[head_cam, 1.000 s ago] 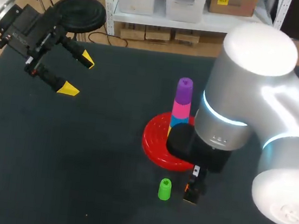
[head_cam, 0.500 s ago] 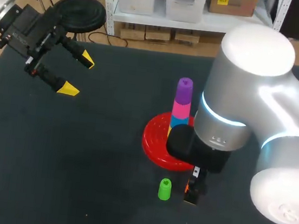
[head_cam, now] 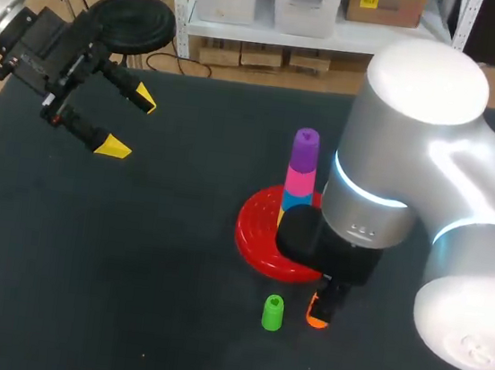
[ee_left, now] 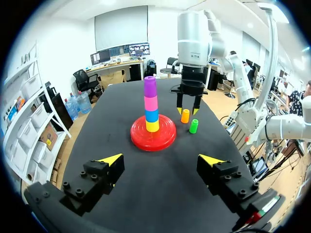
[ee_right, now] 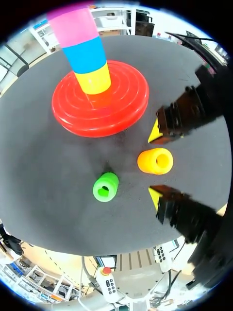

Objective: Pick up and stack the cylinders on the red base in this order: pink,purple,orange,green

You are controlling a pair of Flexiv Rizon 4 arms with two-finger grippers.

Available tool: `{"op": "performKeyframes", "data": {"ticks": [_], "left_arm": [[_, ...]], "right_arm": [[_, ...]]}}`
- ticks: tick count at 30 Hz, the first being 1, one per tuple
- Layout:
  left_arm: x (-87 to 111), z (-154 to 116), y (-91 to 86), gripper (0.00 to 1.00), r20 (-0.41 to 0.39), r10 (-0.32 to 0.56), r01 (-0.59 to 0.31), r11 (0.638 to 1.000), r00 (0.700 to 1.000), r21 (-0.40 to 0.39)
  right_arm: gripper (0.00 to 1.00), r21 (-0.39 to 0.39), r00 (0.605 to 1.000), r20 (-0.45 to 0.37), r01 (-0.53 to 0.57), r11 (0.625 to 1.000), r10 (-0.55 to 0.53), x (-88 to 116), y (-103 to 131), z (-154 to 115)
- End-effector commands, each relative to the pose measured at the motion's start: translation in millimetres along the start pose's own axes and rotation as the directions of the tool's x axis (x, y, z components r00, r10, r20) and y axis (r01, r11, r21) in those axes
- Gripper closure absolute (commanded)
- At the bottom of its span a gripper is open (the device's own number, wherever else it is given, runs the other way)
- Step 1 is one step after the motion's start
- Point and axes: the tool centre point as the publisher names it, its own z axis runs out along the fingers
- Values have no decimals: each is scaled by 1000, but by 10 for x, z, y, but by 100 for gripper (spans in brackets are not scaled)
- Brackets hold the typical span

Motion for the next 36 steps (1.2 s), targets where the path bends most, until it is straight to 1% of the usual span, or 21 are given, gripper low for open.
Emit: {"op": "performKeyframes", "data": {"ticks": [1,14,19,21,24,30,31,34,36], "left_arm": [[7,2,-8,0,1,2,-2,1000,1000,-3],[7,2,-8,0,1,2,-2,1000,1000,-3],[7,2,-8,0,1,2,-2,1000,1000,-3],[7,2,-8,0,1,2,-2,1000,1000,-3],[7,2,-8,0,1,2,-2,1000,1000,-3],[7,2,-8,0,1,2,-2,1000,1000,-3],[7,2,-8,0,1,2,-2,1000,1000,-3],[7,2,-8,0,1,2,-2,1000,1000,-3],[7,2,-8,0,1,2,-2,1000,1000,-3]], "right_arm": [[100,3,1000,0,0,1000,0,1,-3,1],[100,0,1000,8,-1,1000,1,1,-5,-2],[100,6,1000,13,-2,1000,2,-7,-12,-94],[100,13,1000,23,-10,1000,9,-5,-28,-197],[100,45,1000,20,-13,999,12,-1,-64,-384],[100,92,999,-6,-35,995,36,26,-208,-885],[100,89,999,-4,-39,995,40,27,-235,-974],[100,91,999,2,-50,995,50,16,-327,-1250],[100,96,997,44,-61,994,56,-15,-402,-1451]]}}
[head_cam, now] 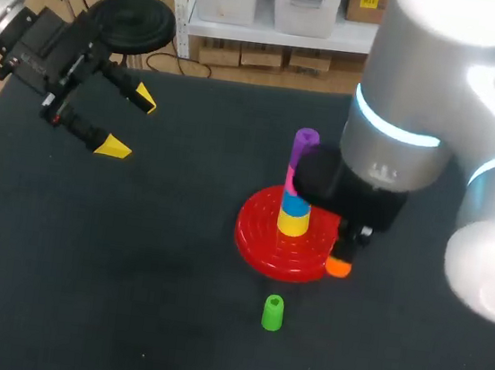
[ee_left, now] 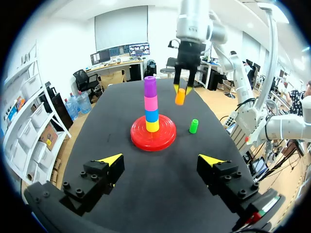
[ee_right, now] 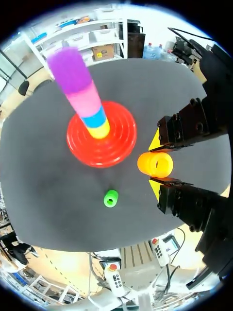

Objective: Pick up and stack the cylinders on the red base in this order: pink,purple,orange,green

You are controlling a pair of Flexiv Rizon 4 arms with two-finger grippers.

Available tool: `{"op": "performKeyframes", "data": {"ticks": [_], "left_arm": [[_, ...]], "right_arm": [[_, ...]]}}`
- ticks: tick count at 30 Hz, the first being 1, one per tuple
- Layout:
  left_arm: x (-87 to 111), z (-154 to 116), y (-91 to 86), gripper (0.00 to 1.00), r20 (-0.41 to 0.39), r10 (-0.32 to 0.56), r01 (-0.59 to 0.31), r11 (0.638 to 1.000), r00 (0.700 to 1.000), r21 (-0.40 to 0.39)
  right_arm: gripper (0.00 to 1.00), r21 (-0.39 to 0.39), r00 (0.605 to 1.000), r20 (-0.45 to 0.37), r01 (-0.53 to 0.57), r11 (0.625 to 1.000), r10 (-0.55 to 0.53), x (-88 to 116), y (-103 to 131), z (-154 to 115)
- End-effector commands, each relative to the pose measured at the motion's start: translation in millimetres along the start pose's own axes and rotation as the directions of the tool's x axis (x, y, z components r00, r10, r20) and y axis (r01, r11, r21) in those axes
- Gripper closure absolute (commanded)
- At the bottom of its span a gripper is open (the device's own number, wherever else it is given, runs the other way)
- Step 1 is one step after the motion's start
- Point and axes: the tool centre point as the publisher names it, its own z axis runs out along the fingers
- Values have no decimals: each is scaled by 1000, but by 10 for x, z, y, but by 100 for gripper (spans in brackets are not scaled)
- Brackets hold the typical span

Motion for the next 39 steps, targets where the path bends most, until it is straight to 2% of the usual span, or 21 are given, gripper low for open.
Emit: {"op": "performKeyframes", "data": {"ticks": [1,6,16,23,39], "left_arm": [[7,3,-8,0,1,2,-2,1000,1000,-3],[7,3,-8,0,1,2,-2,1000,1000,-3],[7,3,-8,0,1,2,-2,1000,1000,-3],[7,3,-8,0,1,2,-2,1000,1000,-3],[7,3,-8,0,1,2,-2,1000,1000,-3]], "right_arm": [[100,6,1000,26,2,1000,-2,-25,-187,-571],[100,23,998,58,21,1000,-22,-171,-469,-858],[100,48,995,35,91,995,-92,-590,-835,-1121],[100,77,988,21,148,986,-150,-857,-913,-1267],[100,60,987,-10,164,985,-163,-997,-1017,-1188]]}}
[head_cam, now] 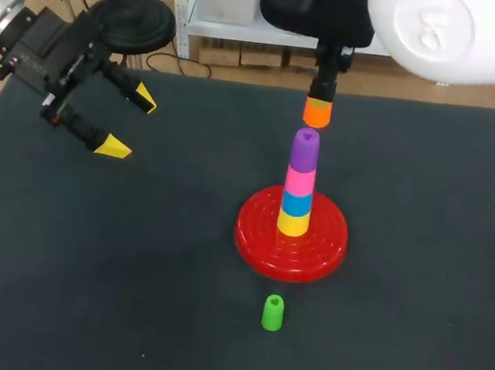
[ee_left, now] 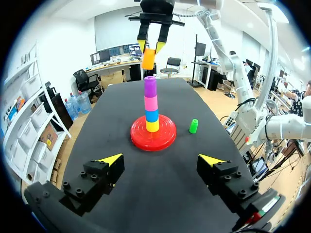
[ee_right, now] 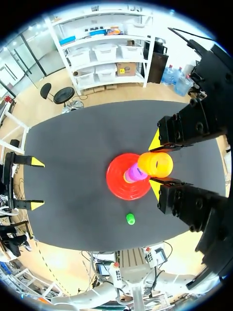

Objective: Pick up and stack the cylinders on the red base in this order: pink,purple,orange,green

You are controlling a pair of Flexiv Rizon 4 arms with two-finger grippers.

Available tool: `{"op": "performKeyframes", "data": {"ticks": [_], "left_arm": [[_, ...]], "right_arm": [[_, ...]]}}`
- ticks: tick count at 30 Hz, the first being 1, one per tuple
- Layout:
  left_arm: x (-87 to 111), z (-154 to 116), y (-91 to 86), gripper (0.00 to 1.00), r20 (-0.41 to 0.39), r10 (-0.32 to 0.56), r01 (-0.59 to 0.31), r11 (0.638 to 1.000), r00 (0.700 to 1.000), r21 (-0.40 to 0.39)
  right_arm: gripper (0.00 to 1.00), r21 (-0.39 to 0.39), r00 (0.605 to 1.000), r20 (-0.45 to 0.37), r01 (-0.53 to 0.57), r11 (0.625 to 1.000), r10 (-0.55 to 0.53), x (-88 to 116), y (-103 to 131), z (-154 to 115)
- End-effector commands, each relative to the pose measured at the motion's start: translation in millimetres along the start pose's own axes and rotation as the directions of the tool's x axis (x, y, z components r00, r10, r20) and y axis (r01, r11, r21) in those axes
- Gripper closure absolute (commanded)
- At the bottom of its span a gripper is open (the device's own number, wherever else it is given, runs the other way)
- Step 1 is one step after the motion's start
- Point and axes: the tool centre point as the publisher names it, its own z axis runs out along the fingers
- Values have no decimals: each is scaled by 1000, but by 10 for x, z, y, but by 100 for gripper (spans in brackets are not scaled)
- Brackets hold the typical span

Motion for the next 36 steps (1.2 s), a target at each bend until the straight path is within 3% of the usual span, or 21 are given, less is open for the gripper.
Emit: {"op": "performKeyframes", "data": {"ticks": [1,24,36], "left_arm": [[7,2,-8,0,1,2,-2,1000,1000,-3],[7,2,-8,0,1,2,-2,1000,1000,-3],[7,2,-8,0,1,2,-2,1000,1000,-3]], "right_arm": [[100,-16,1000,-9,-1,1000,1,-30,-33,54],[100,-41,999,-47,11,999,-13,-24,69,212],[100,-38,999,-28,20,999,-21,-46,90,211]]}}
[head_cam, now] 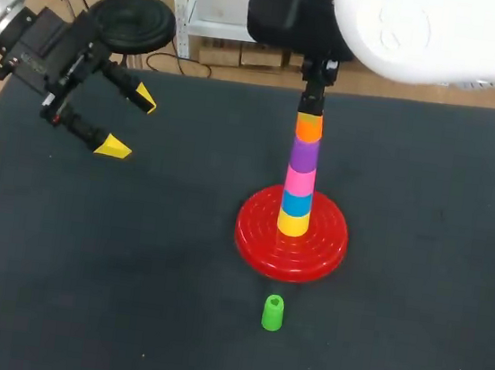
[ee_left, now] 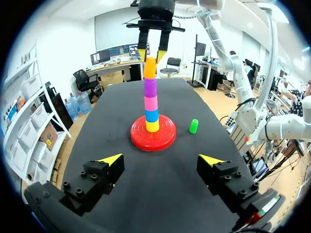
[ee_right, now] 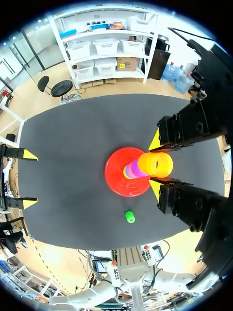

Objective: Pick up and stack the cylinders on the red base in this order: pink,purple,orange,green

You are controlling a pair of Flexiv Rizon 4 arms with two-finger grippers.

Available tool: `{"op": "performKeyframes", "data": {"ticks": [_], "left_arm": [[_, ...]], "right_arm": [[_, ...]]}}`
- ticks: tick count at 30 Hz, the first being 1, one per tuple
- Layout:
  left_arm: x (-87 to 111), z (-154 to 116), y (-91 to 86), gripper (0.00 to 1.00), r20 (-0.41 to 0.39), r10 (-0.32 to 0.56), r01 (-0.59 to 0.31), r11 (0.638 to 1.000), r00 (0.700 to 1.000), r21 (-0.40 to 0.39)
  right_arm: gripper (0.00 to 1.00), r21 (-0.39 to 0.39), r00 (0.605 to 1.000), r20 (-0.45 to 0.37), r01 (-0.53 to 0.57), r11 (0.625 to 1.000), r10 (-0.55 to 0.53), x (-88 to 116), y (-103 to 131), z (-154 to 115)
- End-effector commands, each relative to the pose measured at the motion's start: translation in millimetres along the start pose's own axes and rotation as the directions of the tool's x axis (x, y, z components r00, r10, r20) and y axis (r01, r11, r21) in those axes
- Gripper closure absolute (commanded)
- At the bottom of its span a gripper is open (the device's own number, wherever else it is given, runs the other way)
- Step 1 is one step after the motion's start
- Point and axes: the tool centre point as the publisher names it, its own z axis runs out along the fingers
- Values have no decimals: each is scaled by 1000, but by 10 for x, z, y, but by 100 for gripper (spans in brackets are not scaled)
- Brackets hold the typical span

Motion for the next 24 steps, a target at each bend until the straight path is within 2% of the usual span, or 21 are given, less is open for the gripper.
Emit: {"op": "performKeyframes", "data": {"ticks": [1,24], "left_arm": [[7,2,-8,0,1,2,-2,1000,1000,-3],[7,2,-8,0,1,2,-2,1000,1000,-3]], "right_arm": [[100,3,1000,2,0,1000,0,12,17,21],[100,-55,999,32,-13,998,15,45,-2,112]]}}
